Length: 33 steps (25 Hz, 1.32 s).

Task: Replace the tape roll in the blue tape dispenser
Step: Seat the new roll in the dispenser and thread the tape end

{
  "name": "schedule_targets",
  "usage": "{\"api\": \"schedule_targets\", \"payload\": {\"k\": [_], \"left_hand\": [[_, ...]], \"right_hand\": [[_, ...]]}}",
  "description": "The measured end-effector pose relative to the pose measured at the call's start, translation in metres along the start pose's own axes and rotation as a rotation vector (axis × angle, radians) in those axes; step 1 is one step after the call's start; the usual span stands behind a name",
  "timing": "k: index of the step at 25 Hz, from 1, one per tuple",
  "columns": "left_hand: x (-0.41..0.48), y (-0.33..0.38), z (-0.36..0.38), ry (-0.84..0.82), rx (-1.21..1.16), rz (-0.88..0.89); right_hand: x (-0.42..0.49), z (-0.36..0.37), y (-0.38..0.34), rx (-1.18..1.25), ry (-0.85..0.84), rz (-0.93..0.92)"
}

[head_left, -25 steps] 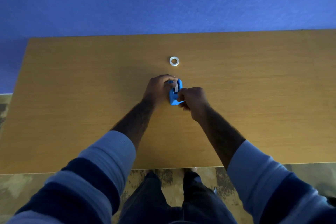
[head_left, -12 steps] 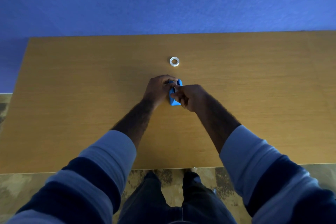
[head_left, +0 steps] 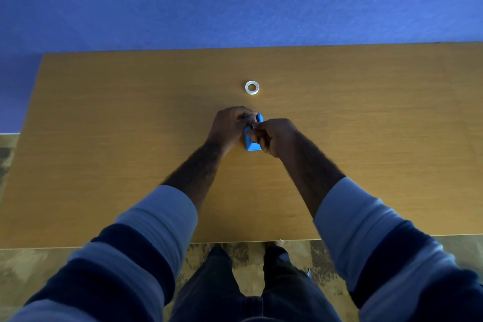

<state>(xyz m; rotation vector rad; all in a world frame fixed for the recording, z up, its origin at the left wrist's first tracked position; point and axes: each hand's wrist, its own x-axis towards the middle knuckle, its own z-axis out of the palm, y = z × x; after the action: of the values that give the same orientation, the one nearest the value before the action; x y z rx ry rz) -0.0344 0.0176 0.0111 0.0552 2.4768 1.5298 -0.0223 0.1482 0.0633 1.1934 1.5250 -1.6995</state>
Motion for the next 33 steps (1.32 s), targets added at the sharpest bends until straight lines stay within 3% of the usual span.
{"api": "schedule_targets", "payload": {"k": [10,12,16,22,33], "left_hand": [[-0.006,0.000,-0.003,-0.027,0.062,0.013],[-0.013,-0.006,-0.008,-0.133,0.072,-0.031],[-0.023,-0.023,-0.008,-0.316,0.327,0.001],[-0.017,-0.034,0.000,-0.211,0.598,0.091],[-0.026,-0.021,0.002,-0.206,0.617,0.078]], "right_hand": [[-0.001,0.005,0.005,0.116,0.054,0.008],[-0.001,0.005,0.006,0.113,0.067,0.002],[0.001,0.005,0.011,0.086,0.081,-0.003],[0.003,0.005,0.020,0.110,0.092,-0.035],[-0.009,0.002,0.046,0.148,0.110,-0.123]]}}
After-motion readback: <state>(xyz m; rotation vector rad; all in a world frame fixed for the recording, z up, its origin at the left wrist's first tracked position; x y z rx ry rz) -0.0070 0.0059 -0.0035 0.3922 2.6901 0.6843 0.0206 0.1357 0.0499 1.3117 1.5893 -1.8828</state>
